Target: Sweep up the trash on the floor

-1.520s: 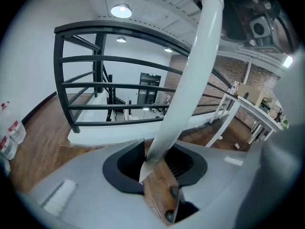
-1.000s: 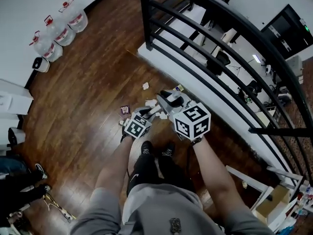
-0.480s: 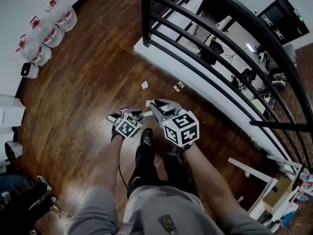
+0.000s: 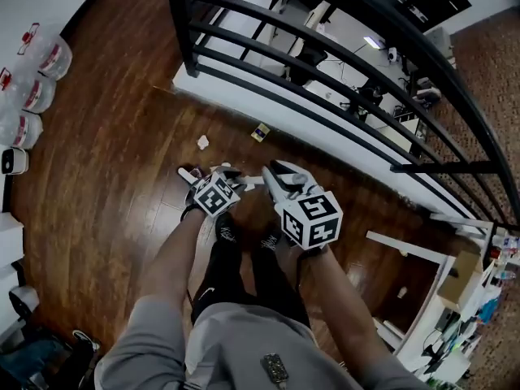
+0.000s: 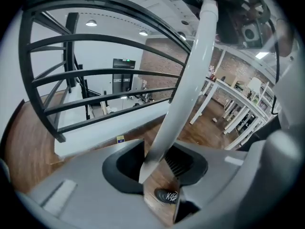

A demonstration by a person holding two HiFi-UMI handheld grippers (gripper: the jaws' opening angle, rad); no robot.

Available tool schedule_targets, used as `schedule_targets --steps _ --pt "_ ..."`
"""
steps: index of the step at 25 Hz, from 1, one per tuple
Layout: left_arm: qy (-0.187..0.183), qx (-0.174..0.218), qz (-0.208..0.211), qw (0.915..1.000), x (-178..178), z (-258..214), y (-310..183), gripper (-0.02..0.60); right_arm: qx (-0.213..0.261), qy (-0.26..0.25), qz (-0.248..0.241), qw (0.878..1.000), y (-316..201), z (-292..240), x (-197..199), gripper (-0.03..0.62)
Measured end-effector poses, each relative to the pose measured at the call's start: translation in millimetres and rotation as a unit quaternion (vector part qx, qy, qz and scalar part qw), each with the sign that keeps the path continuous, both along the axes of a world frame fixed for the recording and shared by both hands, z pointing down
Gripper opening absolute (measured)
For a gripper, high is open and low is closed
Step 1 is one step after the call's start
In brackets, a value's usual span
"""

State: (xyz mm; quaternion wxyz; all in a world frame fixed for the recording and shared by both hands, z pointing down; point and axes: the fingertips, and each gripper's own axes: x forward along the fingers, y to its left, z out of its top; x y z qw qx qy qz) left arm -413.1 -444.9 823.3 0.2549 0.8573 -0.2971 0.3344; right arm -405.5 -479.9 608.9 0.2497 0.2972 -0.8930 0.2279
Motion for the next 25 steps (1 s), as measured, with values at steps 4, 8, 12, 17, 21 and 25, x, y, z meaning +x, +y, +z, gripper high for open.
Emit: schedule_targets --steps 4,8,12,17,21,25 --pt "0.006 0.013 0.023 0.9996 40.5 -11.6 -25.9 0.132 0.009 -0.004 0.037 0.999 -18.7 -13.0 38.6 0.066" --pt "0.000 -0.001 0.034 0.9994 76.2 -23.1 -36.4 0.130 0.013 -0.021 0.047 0.999 -33.8 -26.0 74.6 0.066" --pt "0.003 -0.002 -0.004 1.0000 99.1 -41.0 -47.1 0.129 0.022 -0.031 0.017 0.999 -51.3 -44.2 94.3 0.066" --pt "-0.004 -0.023 -0.049 0.9985 136.3 -37.0 -55.3 0.115 0.024 -0.050 -0.031 0.998 -73.7 -41.4 119.1 0.066" --pt "0.022 -0.040 -0.129 0.9906 151.9 -18.8 -67.3 0.117 0.025 -0.026 -0.114 0.993 -84.7 -25.1 112.3 0.066" --pt "0.019 -0.033 -0.174 0.9841 143.7 -15.6 -106.7 0.115 0.036 -0.023 -0.156 0.987 -115.5 -24.8 100.8 0.066"
